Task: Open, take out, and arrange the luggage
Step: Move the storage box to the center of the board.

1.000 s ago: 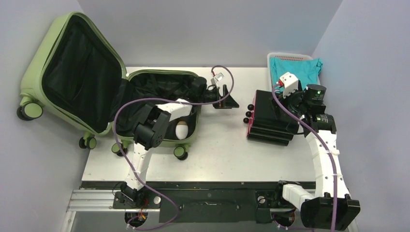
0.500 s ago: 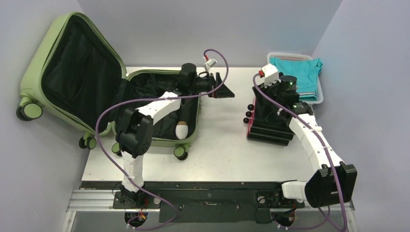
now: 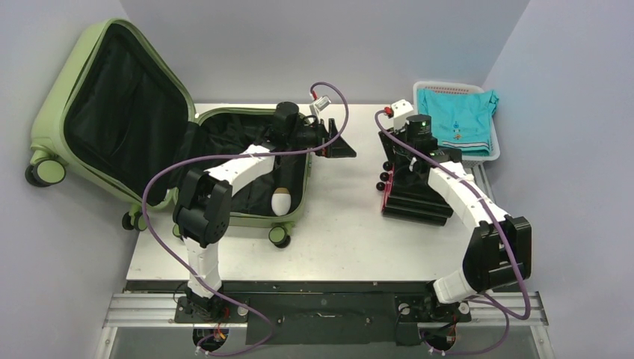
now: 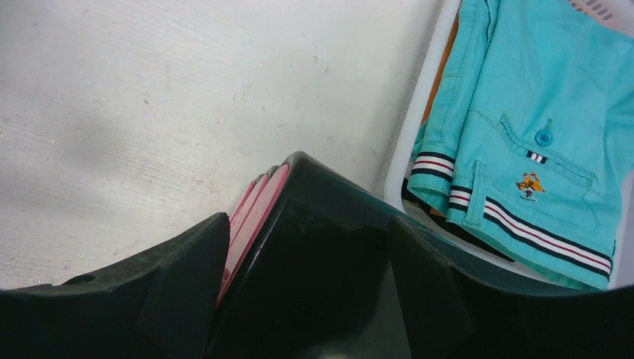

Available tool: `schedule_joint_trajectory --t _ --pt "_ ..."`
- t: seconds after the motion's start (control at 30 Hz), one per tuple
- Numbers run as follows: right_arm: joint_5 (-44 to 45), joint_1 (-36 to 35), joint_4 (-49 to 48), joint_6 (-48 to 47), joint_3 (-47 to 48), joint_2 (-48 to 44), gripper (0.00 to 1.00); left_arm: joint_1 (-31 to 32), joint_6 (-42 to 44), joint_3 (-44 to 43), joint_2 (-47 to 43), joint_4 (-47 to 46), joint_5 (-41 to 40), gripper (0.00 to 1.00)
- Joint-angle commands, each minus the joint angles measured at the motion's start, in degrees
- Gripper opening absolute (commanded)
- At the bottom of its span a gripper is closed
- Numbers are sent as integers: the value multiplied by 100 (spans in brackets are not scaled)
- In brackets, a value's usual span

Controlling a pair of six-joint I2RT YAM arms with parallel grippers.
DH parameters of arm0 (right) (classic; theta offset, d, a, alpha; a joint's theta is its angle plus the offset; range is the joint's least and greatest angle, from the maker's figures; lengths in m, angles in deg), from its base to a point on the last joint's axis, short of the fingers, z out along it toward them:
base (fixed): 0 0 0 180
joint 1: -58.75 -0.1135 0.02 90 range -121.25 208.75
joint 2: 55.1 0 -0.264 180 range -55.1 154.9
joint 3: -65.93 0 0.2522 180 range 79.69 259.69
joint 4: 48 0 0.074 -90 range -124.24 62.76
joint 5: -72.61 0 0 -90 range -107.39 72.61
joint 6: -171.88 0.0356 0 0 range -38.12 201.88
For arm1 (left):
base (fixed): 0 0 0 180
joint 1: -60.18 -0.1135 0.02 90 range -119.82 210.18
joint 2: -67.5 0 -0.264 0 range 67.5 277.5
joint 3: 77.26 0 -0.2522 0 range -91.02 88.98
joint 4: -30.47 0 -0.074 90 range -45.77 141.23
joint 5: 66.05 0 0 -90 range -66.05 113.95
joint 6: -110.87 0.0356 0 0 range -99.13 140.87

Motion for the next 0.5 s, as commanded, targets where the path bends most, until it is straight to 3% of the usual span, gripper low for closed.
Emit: schedule_joint_trajectory --t 0.0,0.47 --pt "667 -115 357 -160 177 -160 72 -40 110 -13 -168 -92 42 96" --pt "704 57 1554 -1017 -492 -1339 72 87 -142 -10 177 140 -668 96"
